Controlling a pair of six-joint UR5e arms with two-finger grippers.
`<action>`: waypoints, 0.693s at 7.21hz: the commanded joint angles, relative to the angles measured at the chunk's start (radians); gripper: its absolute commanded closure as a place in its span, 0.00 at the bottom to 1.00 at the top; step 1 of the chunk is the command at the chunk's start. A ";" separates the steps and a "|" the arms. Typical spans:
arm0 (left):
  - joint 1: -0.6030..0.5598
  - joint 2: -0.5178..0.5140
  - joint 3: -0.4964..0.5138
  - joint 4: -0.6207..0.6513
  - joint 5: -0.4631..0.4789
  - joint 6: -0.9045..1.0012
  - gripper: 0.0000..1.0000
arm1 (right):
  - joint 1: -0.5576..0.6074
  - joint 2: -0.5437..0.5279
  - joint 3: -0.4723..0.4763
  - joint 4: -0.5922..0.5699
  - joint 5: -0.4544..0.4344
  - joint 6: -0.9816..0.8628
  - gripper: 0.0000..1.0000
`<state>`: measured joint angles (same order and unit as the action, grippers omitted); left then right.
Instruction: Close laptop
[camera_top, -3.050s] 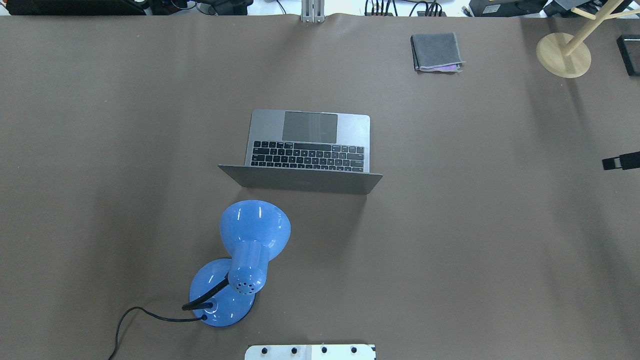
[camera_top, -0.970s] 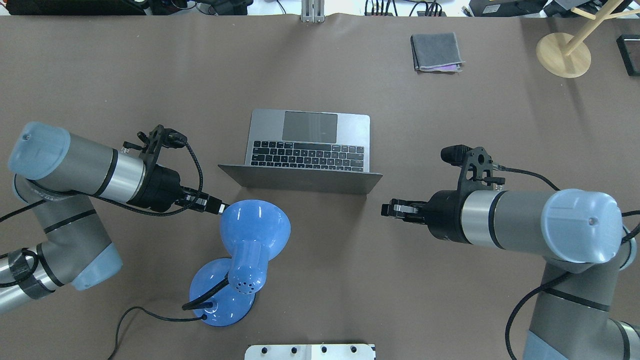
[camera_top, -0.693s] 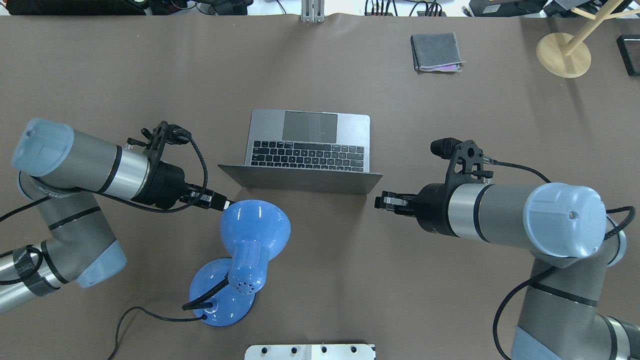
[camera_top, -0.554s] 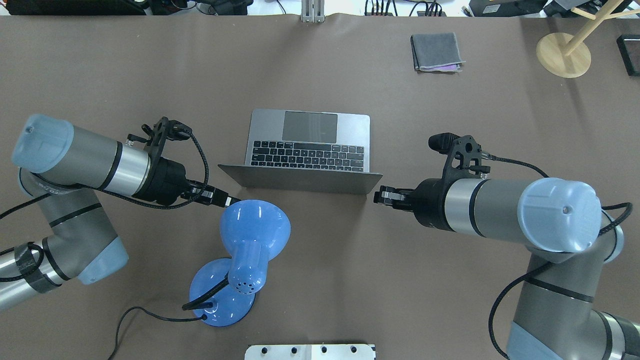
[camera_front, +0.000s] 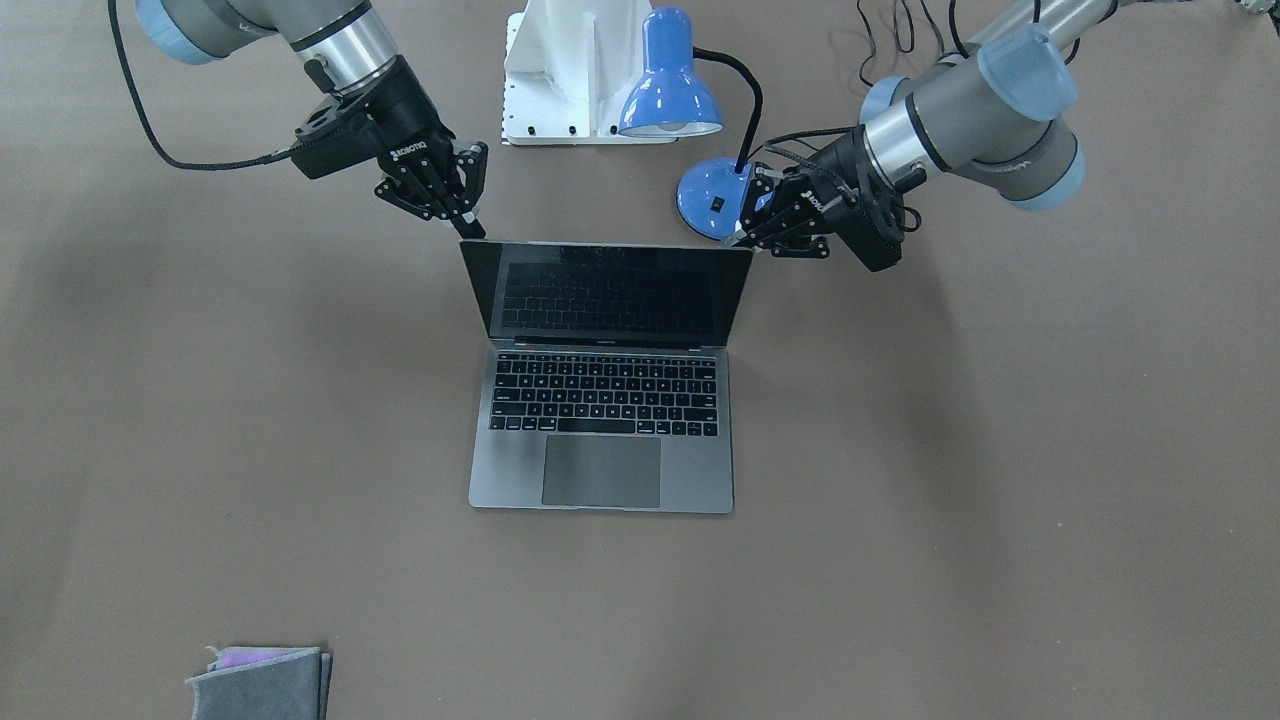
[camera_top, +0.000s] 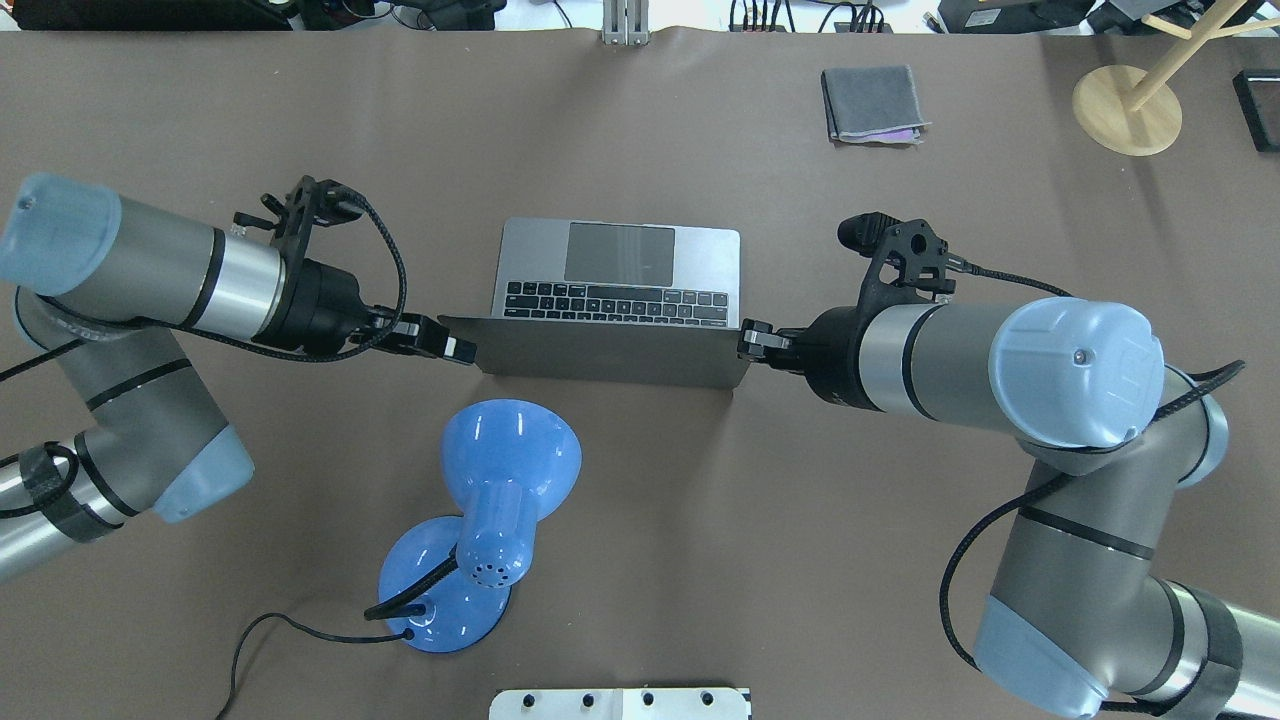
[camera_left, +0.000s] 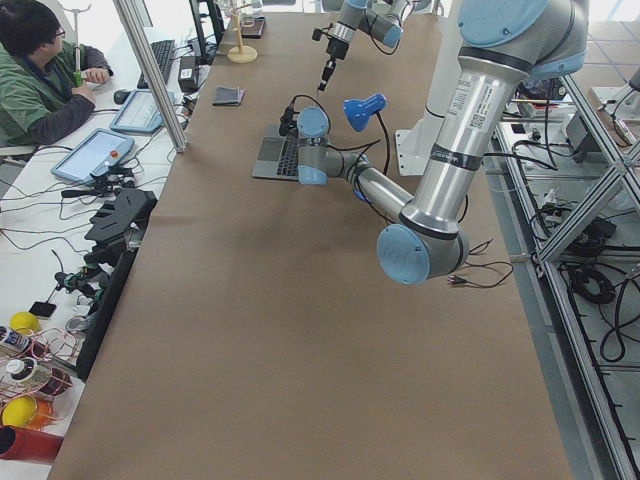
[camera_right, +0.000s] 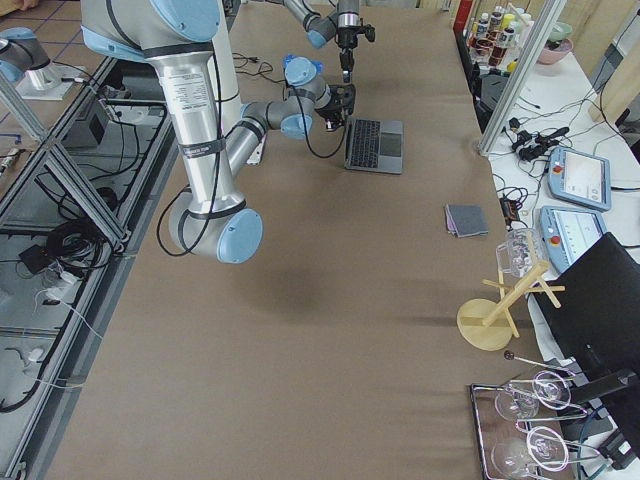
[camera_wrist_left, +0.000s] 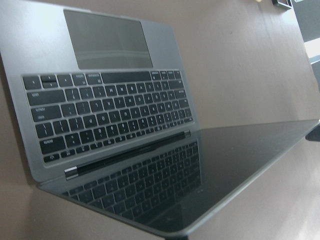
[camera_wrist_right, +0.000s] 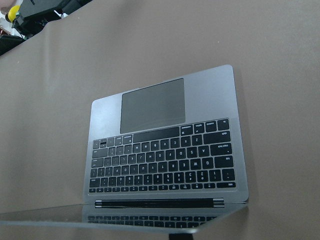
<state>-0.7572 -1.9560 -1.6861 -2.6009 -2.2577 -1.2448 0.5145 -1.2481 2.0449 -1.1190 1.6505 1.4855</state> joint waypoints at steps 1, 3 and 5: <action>-0.037 -0.044 0.009 0.091 0.003 0.005 1.00 | 0.030 0.067 -0.072 -0.002 0.002 0.001 1.00; -0.042 -0.085 0.067 0.096 0.050 0.011 1.00 | 0.061 0.073 -0.097 -0.002 0.003 -0.002 1.00; -0.042 -0.127 0.127 0.096 0.084 0.015 1.00 | 0.110 0.116 -0.168 -0.001 0.006 -0.005 1.00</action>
<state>-0.7992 -2.0604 -1.5938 -2.5057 -2.1983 -1.2325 0.5940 -1.1631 1.9227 -1.1204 1.6548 1.4828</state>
